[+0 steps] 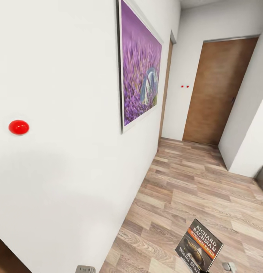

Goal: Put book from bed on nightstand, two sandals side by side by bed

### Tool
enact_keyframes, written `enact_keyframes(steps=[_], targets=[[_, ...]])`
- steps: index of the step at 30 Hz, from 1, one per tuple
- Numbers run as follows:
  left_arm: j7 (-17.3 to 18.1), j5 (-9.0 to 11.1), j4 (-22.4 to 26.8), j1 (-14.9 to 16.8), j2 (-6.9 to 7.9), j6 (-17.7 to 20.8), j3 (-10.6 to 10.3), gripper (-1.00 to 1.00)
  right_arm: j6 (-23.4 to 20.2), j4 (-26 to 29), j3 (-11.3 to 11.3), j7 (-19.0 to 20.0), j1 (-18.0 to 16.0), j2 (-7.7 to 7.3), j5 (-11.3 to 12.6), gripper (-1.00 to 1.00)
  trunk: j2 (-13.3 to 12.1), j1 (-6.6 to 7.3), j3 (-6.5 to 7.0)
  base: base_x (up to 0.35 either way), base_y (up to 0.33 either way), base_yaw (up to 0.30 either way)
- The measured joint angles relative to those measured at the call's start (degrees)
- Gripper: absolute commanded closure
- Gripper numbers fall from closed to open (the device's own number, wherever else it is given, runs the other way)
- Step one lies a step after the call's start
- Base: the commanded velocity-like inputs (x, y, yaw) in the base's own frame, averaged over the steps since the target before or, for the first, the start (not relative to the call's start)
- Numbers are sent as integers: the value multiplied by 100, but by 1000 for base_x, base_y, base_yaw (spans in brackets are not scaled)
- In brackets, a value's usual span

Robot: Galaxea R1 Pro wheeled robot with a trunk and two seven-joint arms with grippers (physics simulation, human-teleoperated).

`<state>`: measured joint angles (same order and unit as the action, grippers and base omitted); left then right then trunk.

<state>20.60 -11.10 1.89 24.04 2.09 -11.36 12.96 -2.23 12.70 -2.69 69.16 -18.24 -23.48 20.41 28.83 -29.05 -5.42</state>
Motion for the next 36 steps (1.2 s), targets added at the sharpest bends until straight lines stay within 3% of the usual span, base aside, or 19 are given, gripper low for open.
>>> enact_keyframes(steps=[7, 18, 26, 36], targets=[[0, 0, 0, 0, 0, 0, 0, -100, 0, 4, -1, -3, 1, 0, 0, 100, 0, 0, 0, 0, 0, -102], [0, 0, -1, 1, 0, 0, -1, -100, 0, 1, 3, -4, 2, 0, -1, 100, 0, 0, 0, 9, 0, -273], [1, 0, 1, -1, 0, 0, 0, -100, 0, -3, 0, -4, -1, 0, -3, 100, 0, 2, 0, 260, 0, -33], [1, 0, 1, -1, 0, 0, 0, -100, 0, -2, -1, -4, 0, 0, -1, 100, 0, 0, 0, 51, 0, -2]])
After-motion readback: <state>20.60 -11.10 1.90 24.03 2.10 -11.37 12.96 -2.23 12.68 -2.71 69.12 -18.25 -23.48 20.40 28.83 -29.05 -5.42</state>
